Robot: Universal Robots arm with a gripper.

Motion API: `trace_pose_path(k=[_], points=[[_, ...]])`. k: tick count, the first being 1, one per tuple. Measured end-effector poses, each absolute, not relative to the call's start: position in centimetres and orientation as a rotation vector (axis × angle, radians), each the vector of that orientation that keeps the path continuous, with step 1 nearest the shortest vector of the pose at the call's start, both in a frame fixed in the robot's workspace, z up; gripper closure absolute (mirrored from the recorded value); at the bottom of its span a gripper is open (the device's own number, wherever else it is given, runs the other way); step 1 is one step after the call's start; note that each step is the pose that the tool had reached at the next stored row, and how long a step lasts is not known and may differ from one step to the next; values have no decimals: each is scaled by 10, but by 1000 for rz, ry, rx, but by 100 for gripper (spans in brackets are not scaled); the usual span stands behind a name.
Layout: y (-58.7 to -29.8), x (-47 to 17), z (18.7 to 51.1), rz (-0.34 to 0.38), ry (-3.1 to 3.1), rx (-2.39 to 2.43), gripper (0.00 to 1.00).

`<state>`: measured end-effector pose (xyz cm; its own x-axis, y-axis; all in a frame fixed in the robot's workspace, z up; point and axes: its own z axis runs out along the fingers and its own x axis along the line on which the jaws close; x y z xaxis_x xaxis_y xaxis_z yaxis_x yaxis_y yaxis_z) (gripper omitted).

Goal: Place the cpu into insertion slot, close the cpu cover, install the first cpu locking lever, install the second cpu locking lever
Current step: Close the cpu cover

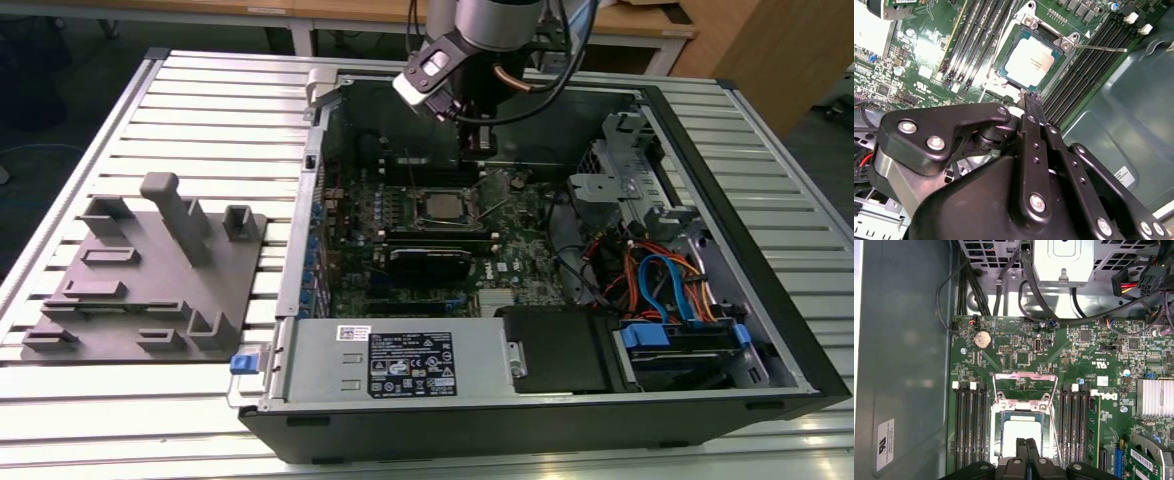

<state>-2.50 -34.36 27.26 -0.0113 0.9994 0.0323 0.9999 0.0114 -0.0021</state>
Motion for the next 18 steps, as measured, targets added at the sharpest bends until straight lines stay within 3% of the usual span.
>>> trace_pose_path(k=[18], points=[[-344,-14,273,-33,-2216,-2192,89]])
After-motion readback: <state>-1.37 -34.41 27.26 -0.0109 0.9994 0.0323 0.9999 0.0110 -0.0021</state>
